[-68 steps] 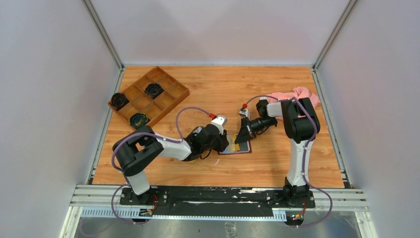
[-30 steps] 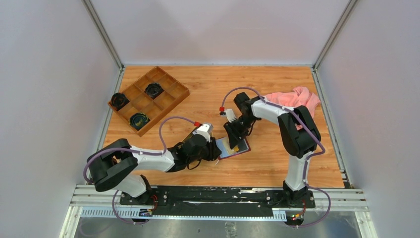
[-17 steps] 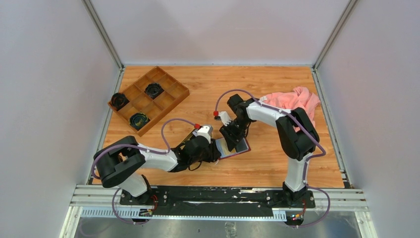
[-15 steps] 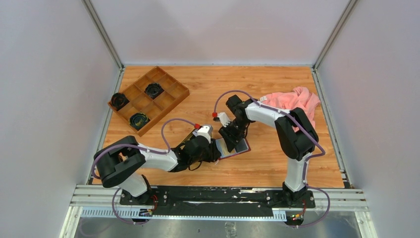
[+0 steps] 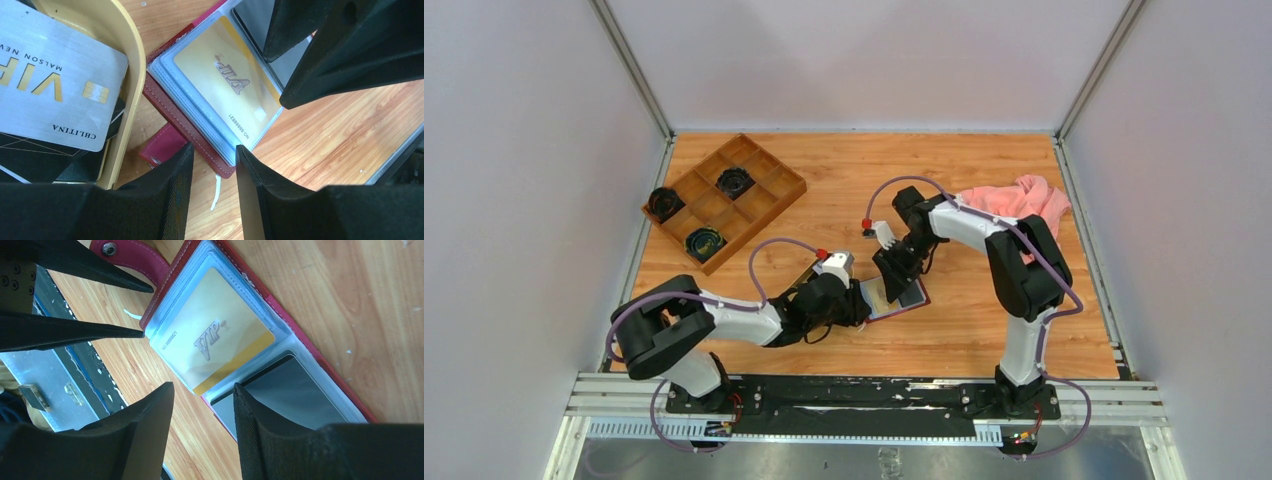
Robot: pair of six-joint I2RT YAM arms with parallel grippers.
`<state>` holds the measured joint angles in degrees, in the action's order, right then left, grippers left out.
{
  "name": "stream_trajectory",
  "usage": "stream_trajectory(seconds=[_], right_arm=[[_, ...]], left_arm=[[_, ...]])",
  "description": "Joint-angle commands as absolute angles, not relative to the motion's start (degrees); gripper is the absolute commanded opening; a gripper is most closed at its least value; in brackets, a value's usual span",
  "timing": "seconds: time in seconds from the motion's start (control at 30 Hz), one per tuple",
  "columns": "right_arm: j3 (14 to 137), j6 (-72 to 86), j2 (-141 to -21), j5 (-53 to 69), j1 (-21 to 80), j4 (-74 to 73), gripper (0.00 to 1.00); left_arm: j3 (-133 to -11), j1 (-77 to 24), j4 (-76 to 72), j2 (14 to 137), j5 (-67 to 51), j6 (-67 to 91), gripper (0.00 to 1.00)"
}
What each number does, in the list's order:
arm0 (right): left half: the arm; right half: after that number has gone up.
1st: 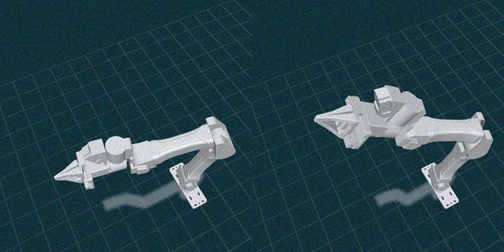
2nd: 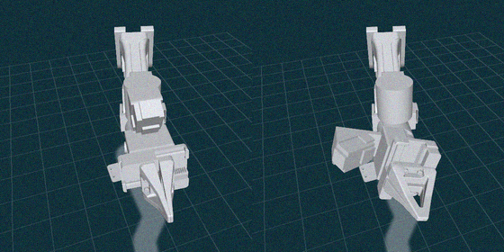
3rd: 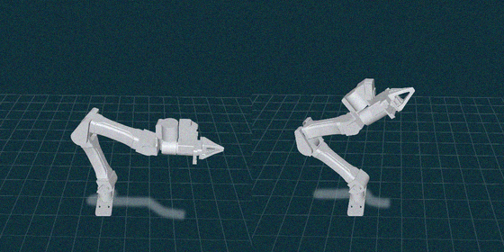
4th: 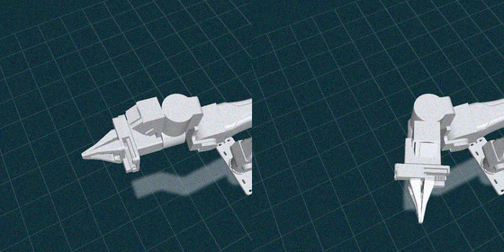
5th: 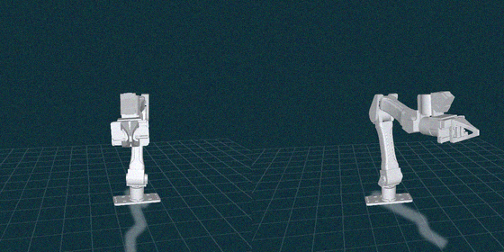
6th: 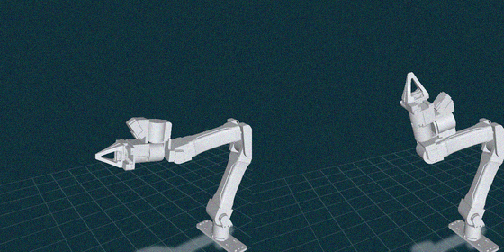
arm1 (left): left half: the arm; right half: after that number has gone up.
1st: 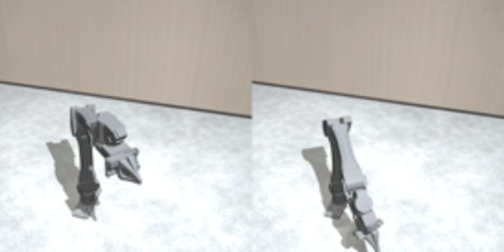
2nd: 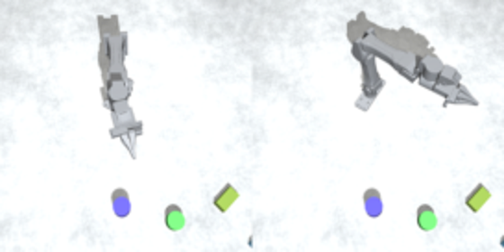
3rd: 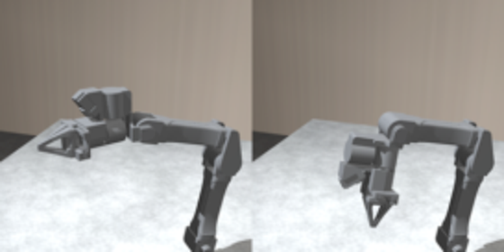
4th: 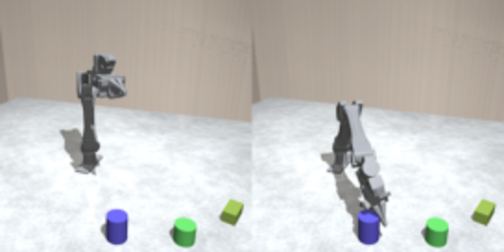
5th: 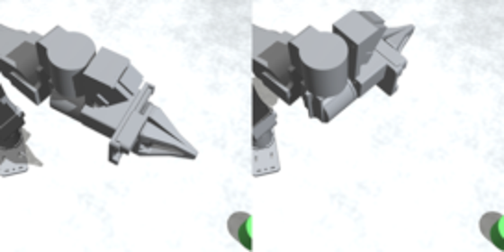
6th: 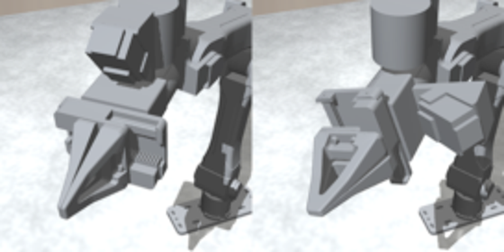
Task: Put the credit cards into the card holder
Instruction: Insert the credit card into the card holder.
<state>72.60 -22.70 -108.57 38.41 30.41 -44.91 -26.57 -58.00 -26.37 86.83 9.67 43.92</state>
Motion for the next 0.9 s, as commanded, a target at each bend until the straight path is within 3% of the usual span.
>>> stream_trajectory(seconds=[0.0,0.27,0.87], right_arm=[[73.19,-24.98,-107.01,41.46,29.31,-47.20,0.50],[73.87,-22.45,-109.85,39.62,29.25,-46.25,0.42],[74.48,-24.39,-110.57,45.98,31.63,-47.52,0.36]], left_arm=[[-25.60,-58.53,-27.40,84.24,11.06,42.50,0.41],[-25.90,-58.49,-28.03,85.66,10.46,42.78,0.41],[-28.43,-58.48,-28.62,91.21,7.92,42.63,0.40]])
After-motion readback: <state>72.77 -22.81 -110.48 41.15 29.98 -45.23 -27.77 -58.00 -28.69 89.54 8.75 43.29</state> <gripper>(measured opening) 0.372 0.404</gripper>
